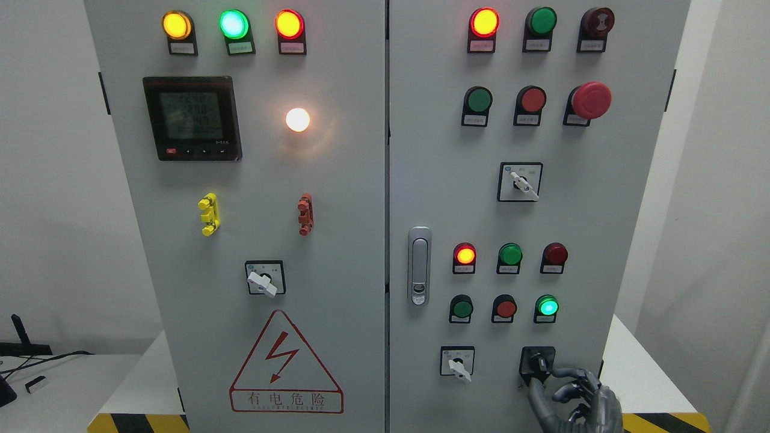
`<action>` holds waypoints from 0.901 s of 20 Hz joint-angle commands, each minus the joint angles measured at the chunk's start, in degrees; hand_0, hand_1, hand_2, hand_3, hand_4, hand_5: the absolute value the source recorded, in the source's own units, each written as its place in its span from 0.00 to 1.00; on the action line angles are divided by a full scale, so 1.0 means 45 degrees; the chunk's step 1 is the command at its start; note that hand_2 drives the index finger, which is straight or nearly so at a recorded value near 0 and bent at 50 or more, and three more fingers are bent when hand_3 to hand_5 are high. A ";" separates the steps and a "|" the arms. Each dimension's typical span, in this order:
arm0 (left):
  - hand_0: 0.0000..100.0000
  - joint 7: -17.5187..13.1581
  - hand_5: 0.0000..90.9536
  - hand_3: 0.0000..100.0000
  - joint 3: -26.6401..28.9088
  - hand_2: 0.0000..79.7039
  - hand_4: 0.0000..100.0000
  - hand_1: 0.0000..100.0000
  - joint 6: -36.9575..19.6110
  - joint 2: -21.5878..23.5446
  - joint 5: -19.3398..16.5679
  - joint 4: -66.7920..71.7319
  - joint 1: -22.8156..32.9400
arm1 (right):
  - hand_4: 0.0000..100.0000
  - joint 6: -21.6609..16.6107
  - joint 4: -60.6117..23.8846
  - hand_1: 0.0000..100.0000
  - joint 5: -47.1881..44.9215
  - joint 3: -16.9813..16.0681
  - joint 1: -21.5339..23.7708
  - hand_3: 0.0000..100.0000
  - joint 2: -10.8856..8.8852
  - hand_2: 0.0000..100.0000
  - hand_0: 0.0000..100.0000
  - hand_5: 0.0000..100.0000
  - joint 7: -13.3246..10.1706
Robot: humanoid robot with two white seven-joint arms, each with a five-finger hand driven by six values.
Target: Trip black knob to open circuit
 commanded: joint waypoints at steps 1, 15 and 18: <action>0.12 0.0001 0.00 0.00 0.0000 0.00 0.00 0.39 0.0006 0.0007 -0.0391 0.0012 0.0000 | 0.74 -0.0423 -0.0054 0.82 -0.0013 -0.0049 0.0421 0.77 -0.0149 0.48 0.25 0.87 0.0016; 0.12 0.0001 0.00 0.00 0.0000 0.00 0.00 0.39 0.0006 0.0008 -0.0391 0.0011 0.0000 | 0.59 -0.4972 -0.0718 0.69 -0.0752 -0.0615 0.3428 0.65 -0.0989 0.37 0.25 0.58 0.1671; 0.12 0.0001 0.00 0.00 0.0000 0.00 0.00 0.39 0.0006 -0.0012 -0.0391 -0.0008 0.0000 | 0.42 -0.5269 -0.1009 0.59 -0.1905 -0.0479 0.3878 0.47 -0.1028 0.27 0.27 0.45 0.2729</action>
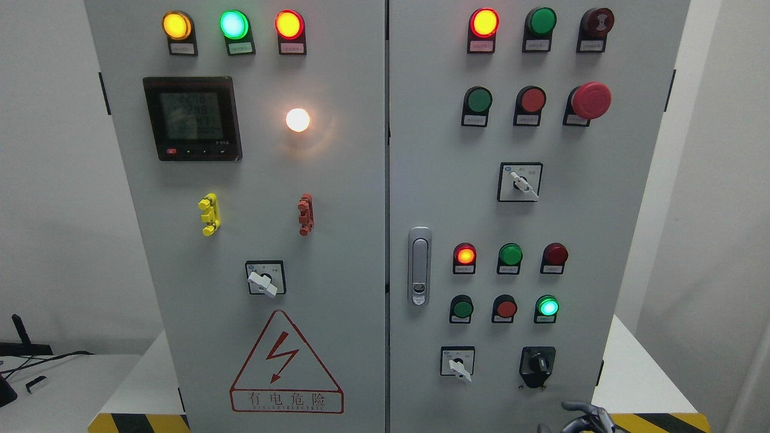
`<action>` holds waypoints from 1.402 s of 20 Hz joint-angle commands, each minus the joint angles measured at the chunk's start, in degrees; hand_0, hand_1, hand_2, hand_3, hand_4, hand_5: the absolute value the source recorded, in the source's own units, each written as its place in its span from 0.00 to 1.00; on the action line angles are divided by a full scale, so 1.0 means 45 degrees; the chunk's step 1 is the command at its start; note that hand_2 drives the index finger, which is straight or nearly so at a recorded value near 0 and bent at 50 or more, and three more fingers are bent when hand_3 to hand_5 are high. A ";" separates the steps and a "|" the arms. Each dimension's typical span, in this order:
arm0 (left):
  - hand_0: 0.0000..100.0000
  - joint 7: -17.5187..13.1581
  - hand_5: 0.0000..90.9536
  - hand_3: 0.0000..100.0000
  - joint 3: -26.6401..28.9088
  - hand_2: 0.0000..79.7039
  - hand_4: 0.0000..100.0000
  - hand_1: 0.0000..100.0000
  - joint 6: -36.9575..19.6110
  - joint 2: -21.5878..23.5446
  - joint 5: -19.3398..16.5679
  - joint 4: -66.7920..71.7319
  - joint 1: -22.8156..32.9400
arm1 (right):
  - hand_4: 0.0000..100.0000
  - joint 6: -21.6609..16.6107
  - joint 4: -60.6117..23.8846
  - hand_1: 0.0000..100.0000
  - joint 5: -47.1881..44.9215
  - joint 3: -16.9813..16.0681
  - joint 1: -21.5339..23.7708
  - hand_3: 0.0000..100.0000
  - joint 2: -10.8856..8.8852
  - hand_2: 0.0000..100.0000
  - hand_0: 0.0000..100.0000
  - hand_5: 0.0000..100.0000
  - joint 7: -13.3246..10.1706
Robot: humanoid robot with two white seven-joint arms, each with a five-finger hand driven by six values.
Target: Trip black knob to open circuit
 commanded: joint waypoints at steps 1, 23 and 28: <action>0.12 0.0001 0.00 0.00 0.0000 0.00 0.00 0.39 0.0006 -0.0013 -0.0391 -0.0010 0.0000 | 0.36 -0.0476 -0.0684 0.55 -0.1382 -0.0167 0.1248 0.41 -0.0421 0.22 0.28 0.40 0.1131; 0.12 0.0001 0.00 0.00 0.0000 0.00 0.00 0.39 0.0006 -0.0013 -0.0391 -0.0010 0.0000 | 0.00 -0.0320 -0.2364 0.23 -0.3943 -0.0284 0.3046 0.03 -0.1085 0.00 0.14 0.00 0.3711; 0.12 0.0001 0.00 0.00 0.0000 0.00 0.00 0.39 0.0006 0.0006 -0.0391 -0.0010 0.0000 | 0.00 -0.0281 -0.2618 0.22 -0.4021 -0.0303 0.3066 0.04 -0.1066 0.00 0.13 0.00 0.3770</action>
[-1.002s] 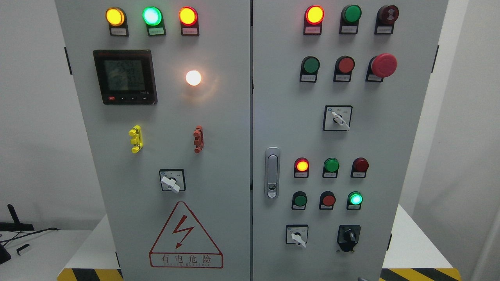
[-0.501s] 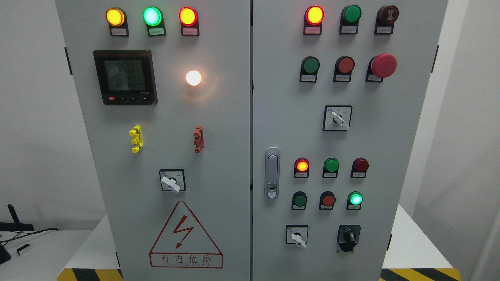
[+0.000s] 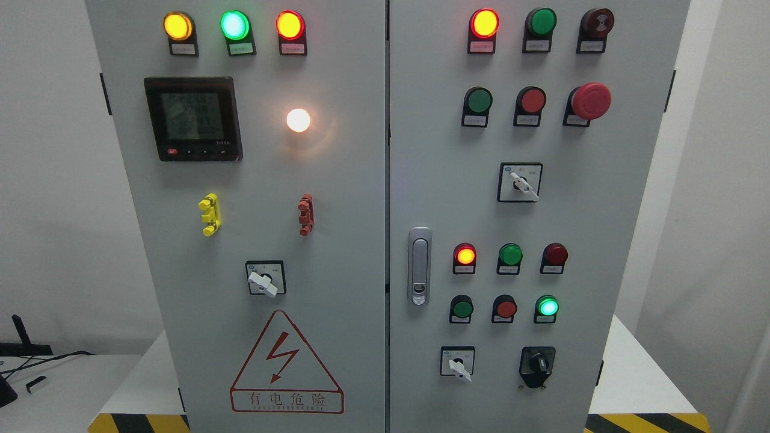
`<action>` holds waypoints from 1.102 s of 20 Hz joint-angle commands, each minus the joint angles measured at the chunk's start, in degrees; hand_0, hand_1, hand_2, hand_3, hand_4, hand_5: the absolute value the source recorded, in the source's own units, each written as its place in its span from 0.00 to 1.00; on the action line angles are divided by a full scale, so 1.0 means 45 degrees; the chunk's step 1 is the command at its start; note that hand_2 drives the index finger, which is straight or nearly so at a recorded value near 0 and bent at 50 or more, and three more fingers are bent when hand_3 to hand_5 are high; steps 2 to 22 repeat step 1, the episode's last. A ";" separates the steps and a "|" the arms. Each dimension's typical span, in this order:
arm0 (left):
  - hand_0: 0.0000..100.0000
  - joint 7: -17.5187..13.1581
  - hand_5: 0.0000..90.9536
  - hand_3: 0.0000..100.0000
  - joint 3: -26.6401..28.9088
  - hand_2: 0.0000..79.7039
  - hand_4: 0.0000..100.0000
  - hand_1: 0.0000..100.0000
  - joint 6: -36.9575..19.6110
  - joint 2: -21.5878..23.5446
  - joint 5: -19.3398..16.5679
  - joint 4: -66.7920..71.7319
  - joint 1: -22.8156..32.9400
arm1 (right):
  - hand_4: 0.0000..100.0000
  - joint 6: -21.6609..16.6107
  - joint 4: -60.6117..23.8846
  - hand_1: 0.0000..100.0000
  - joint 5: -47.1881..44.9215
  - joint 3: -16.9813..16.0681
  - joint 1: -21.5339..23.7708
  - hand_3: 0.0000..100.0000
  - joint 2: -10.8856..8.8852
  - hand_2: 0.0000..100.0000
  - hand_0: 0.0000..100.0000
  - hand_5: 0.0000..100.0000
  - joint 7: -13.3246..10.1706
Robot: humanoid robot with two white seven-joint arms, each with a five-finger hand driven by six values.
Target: Trip black knob to open circuit
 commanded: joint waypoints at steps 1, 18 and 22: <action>0.12 0.0000 0.00 0.00 0.0000 0.00 0.00 0.39 0.0007 0.0007 -0.0391 -0.0011 0.0000 | 0.01 0.0044 -0.0697 0.22 -0.0351 -0.0088 0.0072 0.05 -0.0163 0.00 0.13 0.01 0.0053; 0.12 0.0000 0.00 0.00 0.0000 0.00 0.00 0.39 0.0007 0.0007 -0.0391 -0.0011 0.0000 | 0.01 0.0044 -0.0697 0.22 -0.0351 -0.0088 0.0072 0.05 -0.0163 0.00 0.13 0.01 0.0053; 0.12 0.0000 0.00 0.00 0.0000 0.00 0.00 0.39 0.0007 0.0007 -0.0391 -0.0011 0.0000 | 0.01 0.0044 -0.0697 0.22 -0.0351 -0.0088 0.0072 0.05 -0.0163 0.00 0.13 0.01 0.0053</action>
